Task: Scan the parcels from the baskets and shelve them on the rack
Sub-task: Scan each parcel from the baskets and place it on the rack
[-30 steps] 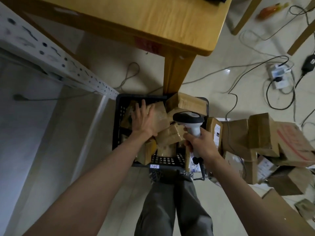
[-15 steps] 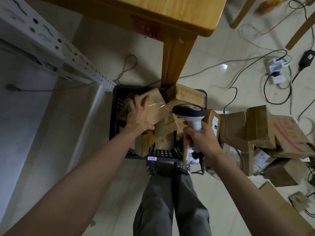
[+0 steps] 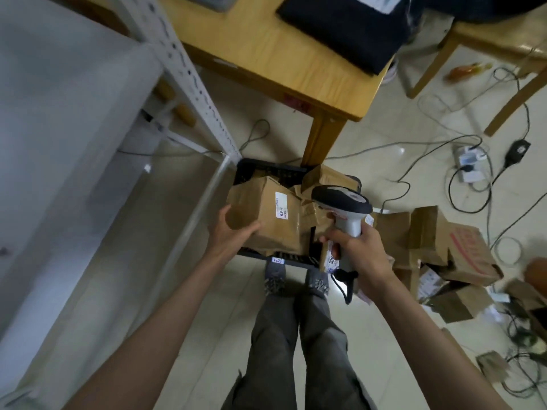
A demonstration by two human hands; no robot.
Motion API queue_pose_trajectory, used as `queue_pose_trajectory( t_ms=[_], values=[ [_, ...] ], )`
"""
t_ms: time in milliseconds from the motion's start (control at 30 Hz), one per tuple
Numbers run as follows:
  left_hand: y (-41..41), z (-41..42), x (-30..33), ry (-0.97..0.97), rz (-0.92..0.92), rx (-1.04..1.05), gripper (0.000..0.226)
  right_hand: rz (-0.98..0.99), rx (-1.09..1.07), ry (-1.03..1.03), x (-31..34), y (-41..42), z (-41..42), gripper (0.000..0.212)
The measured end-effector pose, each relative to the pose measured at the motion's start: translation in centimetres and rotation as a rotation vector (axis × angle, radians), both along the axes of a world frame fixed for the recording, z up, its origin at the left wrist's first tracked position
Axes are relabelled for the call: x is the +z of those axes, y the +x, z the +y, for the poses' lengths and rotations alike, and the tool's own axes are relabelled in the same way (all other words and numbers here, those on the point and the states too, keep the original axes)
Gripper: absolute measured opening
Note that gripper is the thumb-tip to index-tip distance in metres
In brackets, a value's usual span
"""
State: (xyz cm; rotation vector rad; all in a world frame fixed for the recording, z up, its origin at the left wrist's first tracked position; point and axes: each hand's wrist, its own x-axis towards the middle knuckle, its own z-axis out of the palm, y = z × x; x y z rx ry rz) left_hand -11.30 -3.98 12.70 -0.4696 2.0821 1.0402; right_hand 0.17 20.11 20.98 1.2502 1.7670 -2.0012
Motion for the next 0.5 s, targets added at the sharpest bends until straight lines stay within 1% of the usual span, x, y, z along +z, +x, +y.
queue_pose_trajectory(
  t_ms=[200,300,400,433,500],
  values=[
    [5.2,-1.3,10.2,0.259,-0.061,0.32,0.099,0.114,0.06,-0.077,8.4,2.0,-0.2,0.017],
    [7.3,-1.1,14.2,0.35,-0.091,0.43,0.076,0.158,0.141,-0.082,11.2,2.6,0.2,0.015],
    [9.9,-1.2,17.4,0.437,-0.078,0.514,0.049,0.181,0.221,-0.068,13.3,3.3,0.7,0.016],
    [10.8,-1.2,18.4,0.47,-0.075,0.535,0.047,0.189,0.242,-0.074,13.8,3.6,0.9,0.016],
    [12.4,-0.9,20.0,0.513,-0.08,0.567,0.058,0.228,0.265,-0.121,14.9,4.1,1.1,0.015]
  ],
)
